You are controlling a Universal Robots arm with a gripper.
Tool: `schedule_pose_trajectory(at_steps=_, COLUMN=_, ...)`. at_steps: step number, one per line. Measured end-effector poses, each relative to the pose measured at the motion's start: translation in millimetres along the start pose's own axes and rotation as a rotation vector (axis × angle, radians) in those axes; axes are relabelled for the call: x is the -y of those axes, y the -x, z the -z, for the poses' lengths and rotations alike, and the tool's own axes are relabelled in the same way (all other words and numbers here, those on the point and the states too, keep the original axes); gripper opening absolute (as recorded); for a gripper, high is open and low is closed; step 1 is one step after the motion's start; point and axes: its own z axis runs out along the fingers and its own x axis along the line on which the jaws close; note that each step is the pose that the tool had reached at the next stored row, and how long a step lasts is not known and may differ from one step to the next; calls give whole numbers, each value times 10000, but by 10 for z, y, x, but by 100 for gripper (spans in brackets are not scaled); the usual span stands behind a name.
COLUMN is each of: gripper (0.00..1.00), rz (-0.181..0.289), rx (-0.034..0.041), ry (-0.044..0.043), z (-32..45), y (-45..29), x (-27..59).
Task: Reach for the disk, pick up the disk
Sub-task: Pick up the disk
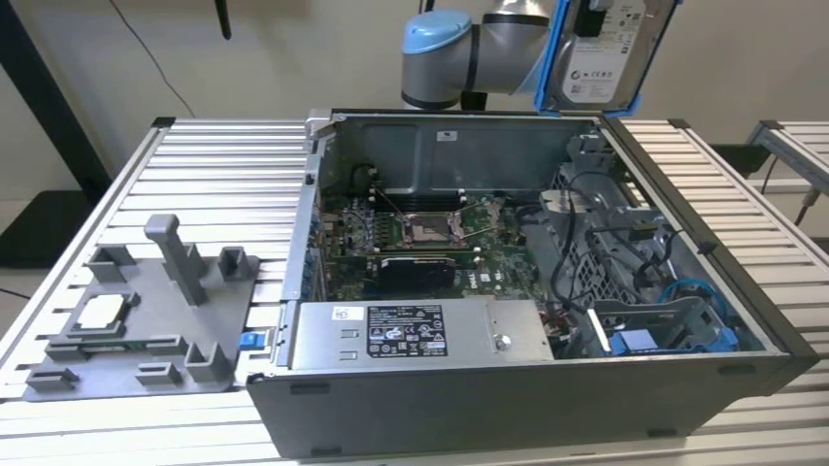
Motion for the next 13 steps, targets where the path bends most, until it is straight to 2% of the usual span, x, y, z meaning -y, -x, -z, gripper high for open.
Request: schedule_pose_trajectory(at_steps=13, gripper=0, rz=0, rx=-1, ry=0, z=1, y=-20, x=1)
